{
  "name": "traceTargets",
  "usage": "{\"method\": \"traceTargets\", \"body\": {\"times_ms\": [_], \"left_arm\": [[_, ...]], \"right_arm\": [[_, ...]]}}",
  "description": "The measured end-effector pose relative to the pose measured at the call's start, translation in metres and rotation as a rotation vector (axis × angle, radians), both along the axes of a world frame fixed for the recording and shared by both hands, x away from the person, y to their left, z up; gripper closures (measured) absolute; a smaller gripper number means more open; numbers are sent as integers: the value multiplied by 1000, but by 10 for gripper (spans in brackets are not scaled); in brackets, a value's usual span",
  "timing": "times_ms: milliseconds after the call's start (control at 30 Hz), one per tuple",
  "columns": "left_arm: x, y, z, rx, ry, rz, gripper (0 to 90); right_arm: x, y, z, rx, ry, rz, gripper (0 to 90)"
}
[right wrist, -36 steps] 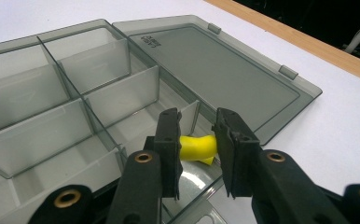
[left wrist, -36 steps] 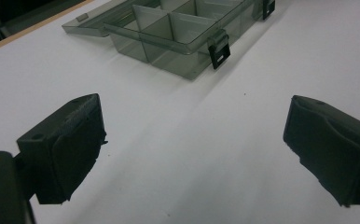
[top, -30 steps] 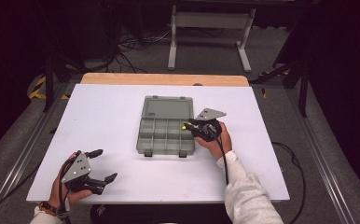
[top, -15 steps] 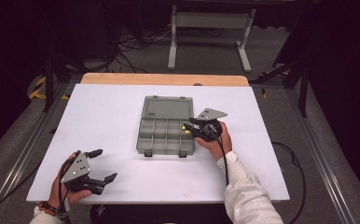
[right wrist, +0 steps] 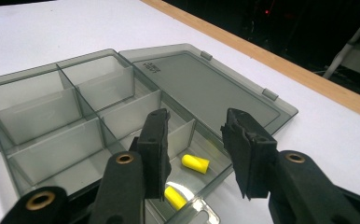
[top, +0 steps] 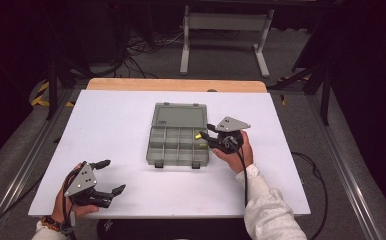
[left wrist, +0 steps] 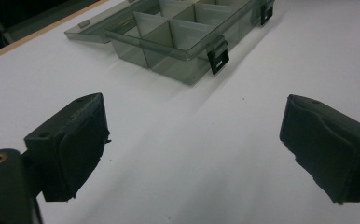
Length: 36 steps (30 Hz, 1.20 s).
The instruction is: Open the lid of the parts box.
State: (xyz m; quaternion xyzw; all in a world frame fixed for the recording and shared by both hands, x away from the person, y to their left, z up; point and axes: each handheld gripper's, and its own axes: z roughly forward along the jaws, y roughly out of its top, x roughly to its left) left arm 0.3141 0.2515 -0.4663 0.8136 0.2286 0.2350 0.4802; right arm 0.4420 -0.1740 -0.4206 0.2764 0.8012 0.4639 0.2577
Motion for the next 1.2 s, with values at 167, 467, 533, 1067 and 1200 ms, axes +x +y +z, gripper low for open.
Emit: {"method": "traceTargets", "body": {"times_ms": [167, 467, 533, 1067, 1200], "left_arm": [[0, 0, 0, 3, -10, 15, 126], [-2, 1, 2, 11, -25, 33, 191], [-2, 1, 2, 4, -27, 30, 238], [-2, 2, 5, 12, -24, 0, 588], [-2, 1, 5, 13, -8, -17, 681]], "right_arm": [[-5, -3, 4, 7, -16, 10, 585], [-11, -8, 9, 0, -40, 13, 612], [-11, -9, 10, 8, -40, 17, 646], [-10, -19, 9, -32, -42, 35, 830], [-10, -22, 9, -52, -36, 41, 887]]}}
